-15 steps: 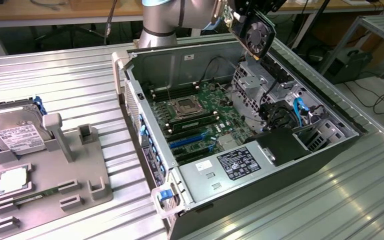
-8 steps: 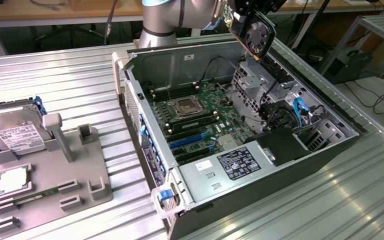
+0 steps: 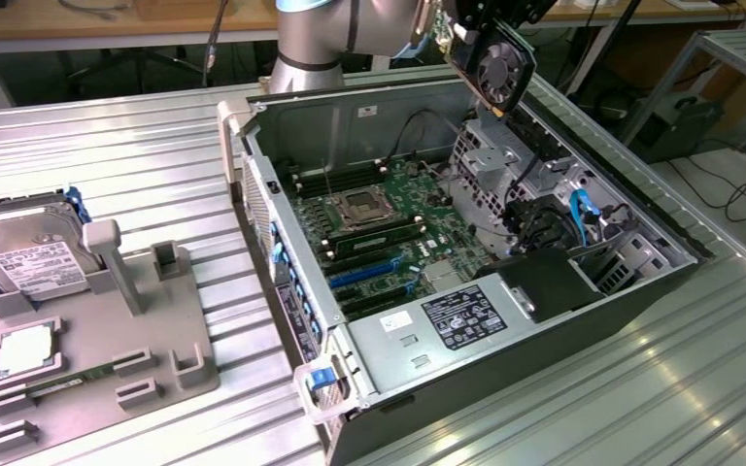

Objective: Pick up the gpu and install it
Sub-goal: 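Insert the gpu into the slot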

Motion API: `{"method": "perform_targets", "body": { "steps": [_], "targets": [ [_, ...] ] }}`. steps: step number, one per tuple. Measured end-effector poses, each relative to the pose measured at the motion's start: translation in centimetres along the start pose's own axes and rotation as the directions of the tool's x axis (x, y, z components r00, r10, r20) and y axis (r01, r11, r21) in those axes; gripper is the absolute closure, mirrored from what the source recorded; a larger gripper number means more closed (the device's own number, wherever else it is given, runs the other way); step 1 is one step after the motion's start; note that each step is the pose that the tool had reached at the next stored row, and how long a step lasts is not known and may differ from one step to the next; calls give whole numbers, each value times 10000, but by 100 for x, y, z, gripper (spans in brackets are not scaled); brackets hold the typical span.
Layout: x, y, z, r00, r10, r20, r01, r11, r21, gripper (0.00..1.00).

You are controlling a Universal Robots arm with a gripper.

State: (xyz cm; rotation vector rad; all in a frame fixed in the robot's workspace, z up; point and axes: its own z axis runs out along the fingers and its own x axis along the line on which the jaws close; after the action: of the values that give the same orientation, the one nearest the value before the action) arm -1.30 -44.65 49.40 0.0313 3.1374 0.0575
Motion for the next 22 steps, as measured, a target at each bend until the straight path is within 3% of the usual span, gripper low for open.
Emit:
{"method": "perform_targets", "body": {
  "steps": [22],
  "targets": [
    [0,-4,0,9974,-719,-27,719,9974,-29,72]
  ]
}}
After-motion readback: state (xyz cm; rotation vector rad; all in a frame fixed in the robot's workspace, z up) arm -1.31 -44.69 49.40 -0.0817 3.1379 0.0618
